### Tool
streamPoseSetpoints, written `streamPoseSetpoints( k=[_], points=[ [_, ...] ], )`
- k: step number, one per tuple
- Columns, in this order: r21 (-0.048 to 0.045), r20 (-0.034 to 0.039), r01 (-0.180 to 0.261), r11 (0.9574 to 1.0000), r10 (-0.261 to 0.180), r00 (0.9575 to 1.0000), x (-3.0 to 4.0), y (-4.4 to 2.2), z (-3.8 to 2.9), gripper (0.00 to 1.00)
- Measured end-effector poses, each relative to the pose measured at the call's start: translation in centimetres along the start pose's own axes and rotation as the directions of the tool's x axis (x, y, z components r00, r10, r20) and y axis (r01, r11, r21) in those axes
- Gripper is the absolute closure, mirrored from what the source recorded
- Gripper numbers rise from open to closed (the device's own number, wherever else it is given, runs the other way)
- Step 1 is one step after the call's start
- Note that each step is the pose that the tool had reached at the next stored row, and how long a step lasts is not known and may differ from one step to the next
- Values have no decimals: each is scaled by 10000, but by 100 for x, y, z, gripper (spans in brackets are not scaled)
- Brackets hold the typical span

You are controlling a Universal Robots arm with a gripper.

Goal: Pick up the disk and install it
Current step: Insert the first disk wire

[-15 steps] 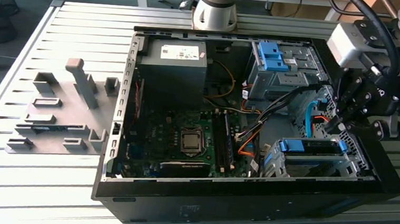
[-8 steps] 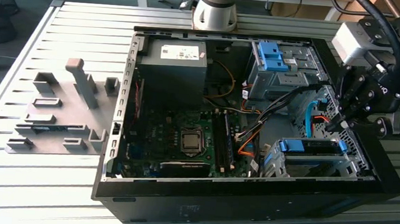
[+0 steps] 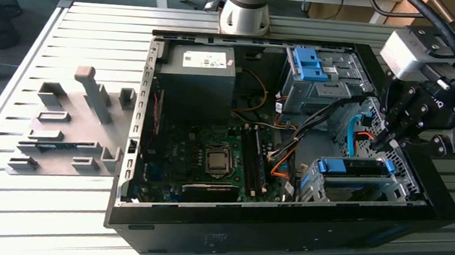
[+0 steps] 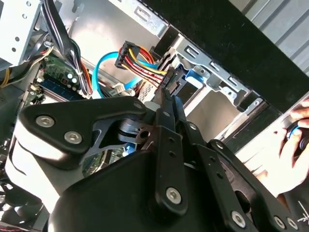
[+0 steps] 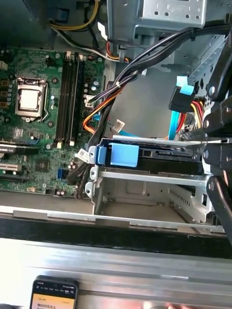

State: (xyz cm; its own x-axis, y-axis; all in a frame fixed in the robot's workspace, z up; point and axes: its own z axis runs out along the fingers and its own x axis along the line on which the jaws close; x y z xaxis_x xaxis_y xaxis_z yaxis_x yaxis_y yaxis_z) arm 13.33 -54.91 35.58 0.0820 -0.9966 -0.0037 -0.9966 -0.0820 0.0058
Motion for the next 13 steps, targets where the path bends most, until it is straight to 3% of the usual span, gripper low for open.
streamPoseSetpoints(
  k=[3,4,13],
  points=[
    [0,0,61,10000,-61,10000,-12,-7,2,82],
    [0,0,62,10000,-62,10000,-18,-8,3,75],
    [-1,9,64,10000,-64,10000,-58,-34,60,75]
  ],
)
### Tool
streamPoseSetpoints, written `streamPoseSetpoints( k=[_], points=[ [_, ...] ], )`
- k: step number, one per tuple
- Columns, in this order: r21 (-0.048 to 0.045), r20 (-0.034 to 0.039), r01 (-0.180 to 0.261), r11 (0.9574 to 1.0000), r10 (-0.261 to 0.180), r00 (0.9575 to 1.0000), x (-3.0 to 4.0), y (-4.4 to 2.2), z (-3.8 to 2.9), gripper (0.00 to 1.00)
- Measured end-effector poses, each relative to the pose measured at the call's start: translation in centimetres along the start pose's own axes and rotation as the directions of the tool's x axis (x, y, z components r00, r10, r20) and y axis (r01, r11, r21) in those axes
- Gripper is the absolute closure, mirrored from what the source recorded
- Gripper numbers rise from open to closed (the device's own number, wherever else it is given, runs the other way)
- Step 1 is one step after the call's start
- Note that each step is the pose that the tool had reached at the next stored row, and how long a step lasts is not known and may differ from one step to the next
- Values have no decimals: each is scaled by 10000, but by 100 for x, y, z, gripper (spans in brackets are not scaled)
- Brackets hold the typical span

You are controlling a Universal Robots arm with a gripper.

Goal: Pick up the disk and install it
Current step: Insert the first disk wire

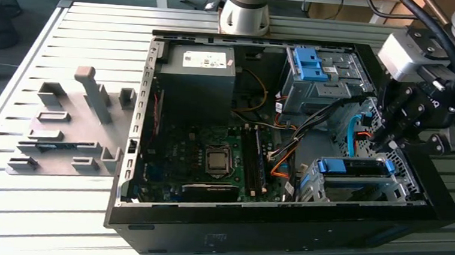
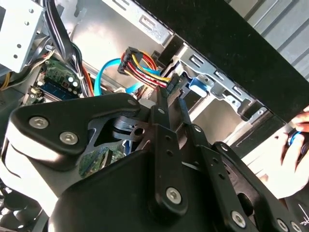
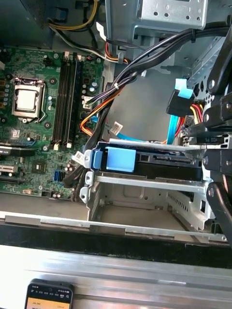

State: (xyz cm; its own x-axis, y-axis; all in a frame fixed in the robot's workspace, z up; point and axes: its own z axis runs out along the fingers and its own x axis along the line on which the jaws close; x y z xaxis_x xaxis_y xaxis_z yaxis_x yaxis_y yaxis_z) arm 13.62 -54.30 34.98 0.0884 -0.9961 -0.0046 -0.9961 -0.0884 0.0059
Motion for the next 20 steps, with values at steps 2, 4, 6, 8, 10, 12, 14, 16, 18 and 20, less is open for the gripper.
streamPoseSetpoints(
  k=[2,4,6,8,10,12,14,16,18,20],
  points=[
    [0,4,-1,10000,1,10000,-17,-3,5,75],
    [1,5,-1,10000,1,10000,-36,-6,6,75],
    [1,7,-2,10000,2,10000,-44,-8,19,75],
    [0,4,-5,10000,5,10000,-44,-9,29,75],
    [0,1,-5,10000,5,10000,-44,-9,31,75],
    [0,1,-4,10000,4,10000,-44,-10,33,75],
    [0,0,-4,10000,4,10000,-44,-10,33,83],
    [0,0,-5,10000,5,10000,-44,-10,33,84],
    [0,-1,-5,10000,5,10000,-44,-10,33,84],
    [1,0,-4,10000,4,10000,-40,6,34,84]
  ],
)
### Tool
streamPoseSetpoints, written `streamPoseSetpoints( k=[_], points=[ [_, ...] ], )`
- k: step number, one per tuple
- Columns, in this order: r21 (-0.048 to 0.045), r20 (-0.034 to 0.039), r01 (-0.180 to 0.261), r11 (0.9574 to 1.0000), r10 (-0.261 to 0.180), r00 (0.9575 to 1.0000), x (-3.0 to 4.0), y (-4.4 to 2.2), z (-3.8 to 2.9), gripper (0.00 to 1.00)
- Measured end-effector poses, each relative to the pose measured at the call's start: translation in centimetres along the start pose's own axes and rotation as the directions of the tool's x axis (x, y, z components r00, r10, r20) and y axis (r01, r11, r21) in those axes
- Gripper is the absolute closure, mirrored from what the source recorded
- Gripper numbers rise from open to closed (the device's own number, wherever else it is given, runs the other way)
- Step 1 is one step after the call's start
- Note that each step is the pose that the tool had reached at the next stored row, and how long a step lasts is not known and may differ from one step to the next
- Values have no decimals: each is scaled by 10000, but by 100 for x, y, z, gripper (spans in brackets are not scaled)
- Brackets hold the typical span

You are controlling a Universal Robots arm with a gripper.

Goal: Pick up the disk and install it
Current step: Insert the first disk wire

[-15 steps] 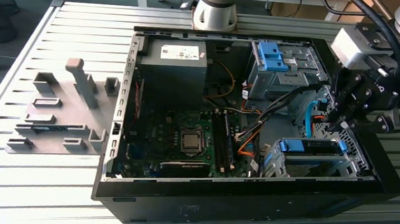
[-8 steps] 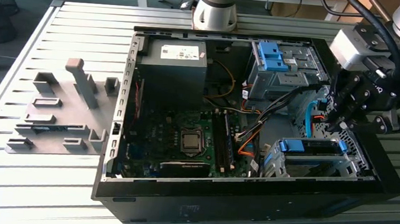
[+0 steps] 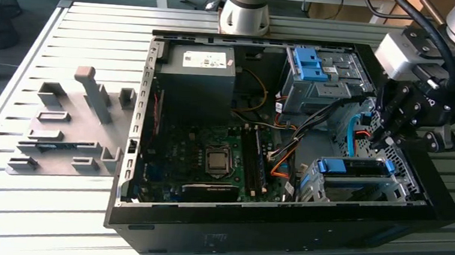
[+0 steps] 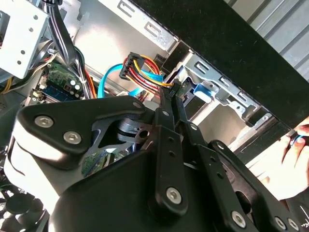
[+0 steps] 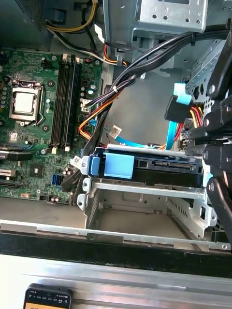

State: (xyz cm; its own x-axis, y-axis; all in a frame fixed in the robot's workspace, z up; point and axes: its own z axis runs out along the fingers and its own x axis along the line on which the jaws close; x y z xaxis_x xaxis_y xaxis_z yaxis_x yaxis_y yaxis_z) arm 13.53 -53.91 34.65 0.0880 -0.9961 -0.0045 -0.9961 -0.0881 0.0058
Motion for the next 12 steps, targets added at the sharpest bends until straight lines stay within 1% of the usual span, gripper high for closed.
streamPoseSetpoints(
  k=[3,5,6,8,9,12],
  points=[
    [15,-2,-1,10000,1,10000,12,70,0,84],
    [35,-26,-65,10000,65,10000,16,79,8,84],
    [48,-39,-182,9998,183,9998,16,78,15,84],
    [57,-37,-491,9988,491,9988,16,79,34,84],
    [58,-40,-561,9984,561,9984,23,80,37,84],
    [63,-38,-568,9984,568,9984,98,91,40,84]
  ],
)
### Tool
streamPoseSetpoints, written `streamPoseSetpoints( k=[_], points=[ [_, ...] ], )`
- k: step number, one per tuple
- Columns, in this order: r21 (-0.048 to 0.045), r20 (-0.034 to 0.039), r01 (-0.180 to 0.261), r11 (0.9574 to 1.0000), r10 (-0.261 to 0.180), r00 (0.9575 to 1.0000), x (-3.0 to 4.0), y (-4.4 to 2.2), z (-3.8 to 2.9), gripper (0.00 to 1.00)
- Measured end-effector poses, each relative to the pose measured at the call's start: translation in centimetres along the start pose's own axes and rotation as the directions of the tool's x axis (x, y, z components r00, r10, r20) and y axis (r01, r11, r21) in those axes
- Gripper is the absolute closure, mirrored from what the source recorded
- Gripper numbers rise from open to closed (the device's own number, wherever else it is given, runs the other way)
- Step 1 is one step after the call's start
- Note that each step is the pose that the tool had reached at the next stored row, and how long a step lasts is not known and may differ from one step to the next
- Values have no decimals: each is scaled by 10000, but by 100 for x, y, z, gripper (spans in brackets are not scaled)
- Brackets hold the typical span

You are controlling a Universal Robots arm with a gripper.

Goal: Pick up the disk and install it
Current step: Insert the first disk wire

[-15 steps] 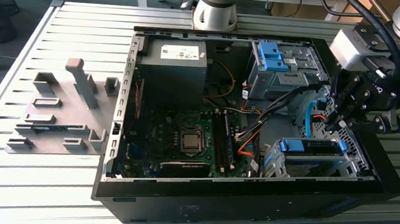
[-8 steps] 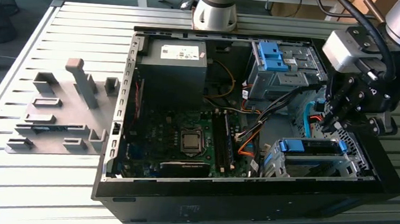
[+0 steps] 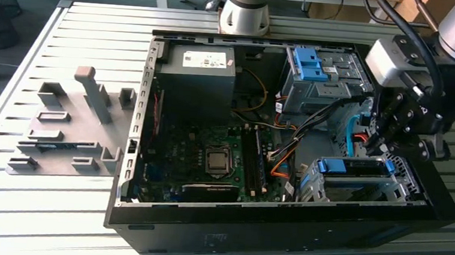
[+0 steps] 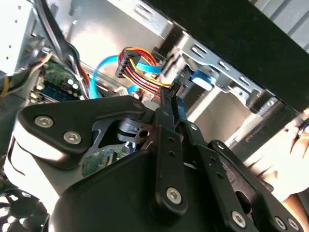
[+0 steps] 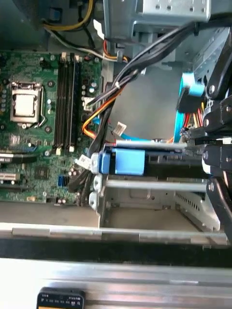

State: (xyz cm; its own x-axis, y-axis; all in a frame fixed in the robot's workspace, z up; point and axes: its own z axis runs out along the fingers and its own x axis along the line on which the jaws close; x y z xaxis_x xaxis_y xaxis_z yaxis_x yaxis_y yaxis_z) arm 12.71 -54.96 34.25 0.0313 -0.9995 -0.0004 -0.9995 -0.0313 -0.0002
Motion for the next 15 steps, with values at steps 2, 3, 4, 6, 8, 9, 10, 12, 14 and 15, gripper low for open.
streamPoseSetpoints(
  k=[2,3,4,6,8,9,10,12,14,15],
  points=[
    [5,-3,1,10000,-1,10000,43,12,2,84],
    [5,1,1,10000,-1,10000,44,19,5,84],
    [6,1,1,10000,-1,10000,44,24,7,84],
    [6,-1,2,10000,-2,10000,44,30,7,84],
    [6,-1,2,10000,-2,10000,44,31,12,84],
    [6,0,1,10000,-1,10000,44,31,13,84],
    [6,0,2,10000,-2,10000,44,31,13,84],
    [6,-1,1,10000,-1,10000,44,31,13,84],
    [6,0,2,10000,-2,10000,44,31,13,84],
    [6,0,2,10000,-2,10000,44,31,14,84]
  ],
)
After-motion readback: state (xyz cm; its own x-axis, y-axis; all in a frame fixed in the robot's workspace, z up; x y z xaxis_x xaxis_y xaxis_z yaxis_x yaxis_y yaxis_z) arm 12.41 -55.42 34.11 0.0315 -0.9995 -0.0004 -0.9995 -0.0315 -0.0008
